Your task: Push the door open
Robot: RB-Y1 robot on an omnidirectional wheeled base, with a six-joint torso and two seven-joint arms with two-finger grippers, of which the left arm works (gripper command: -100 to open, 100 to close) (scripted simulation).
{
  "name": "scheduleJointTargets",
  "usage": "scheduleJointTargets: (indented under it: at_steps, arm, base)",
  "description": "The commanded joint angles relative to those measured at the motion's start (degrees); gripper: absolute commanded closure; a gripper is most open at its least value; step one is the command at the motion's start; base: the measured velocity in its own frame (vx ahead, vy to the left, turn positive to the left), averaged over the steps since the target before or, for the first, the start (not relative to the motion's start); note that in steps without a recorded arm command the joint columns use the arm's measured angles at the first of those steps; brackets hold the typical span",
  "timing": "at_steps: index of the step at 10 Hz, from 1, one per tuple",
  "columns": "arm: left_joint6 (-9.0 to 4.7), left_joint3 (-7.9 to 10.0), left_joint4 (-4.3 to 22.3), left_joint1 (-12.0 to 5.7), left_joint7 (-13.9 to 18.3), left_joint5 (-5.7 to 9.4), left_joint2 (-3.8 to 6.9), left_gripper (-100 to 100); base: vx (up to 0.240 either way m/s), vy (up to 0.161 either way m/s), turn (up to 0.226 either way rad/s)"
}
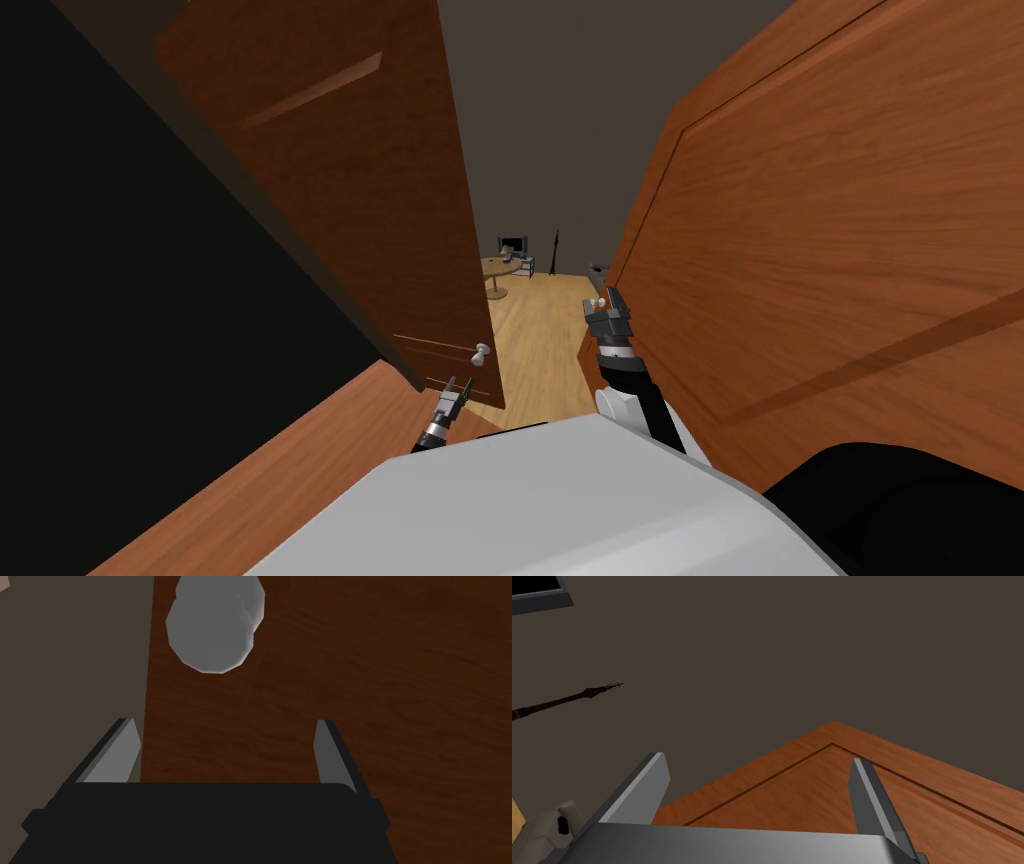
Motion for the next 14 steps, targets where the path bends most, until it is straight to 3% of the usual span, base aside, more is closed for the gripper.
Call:
scheduleJointTargets:
  at_steps: [1, 4, 7, 9, 14]
  arm:
    - [-0.38, 0.23, -0.55, 0.46, -2.7, -2.68, 0.33, -100]
    - [-1.18, 0.65, -0.84, 0.9, -6.63, -6.62, 0.79, -100]
    - [-1.71, 0.93, -1.04, 1.2, -9.25, -9.25, 1.09, -100]
    - [-1.26, 0.93, -0.97, 0.94, -8.99, -8.74, 0.77, -100]
    - [-0.17, 1.17, -0.1, -0.36, -9.91, -8.52, -0.27, -100]
  base:
    - [-0.039, -0.045, 0.195]
    - [-0.038, -0.034, 0.181]
    - [-0.025, -0.025, 0.124]
    - [0.048, -0.032, -0.011]
    - [0.192, -0.094, -0.028]
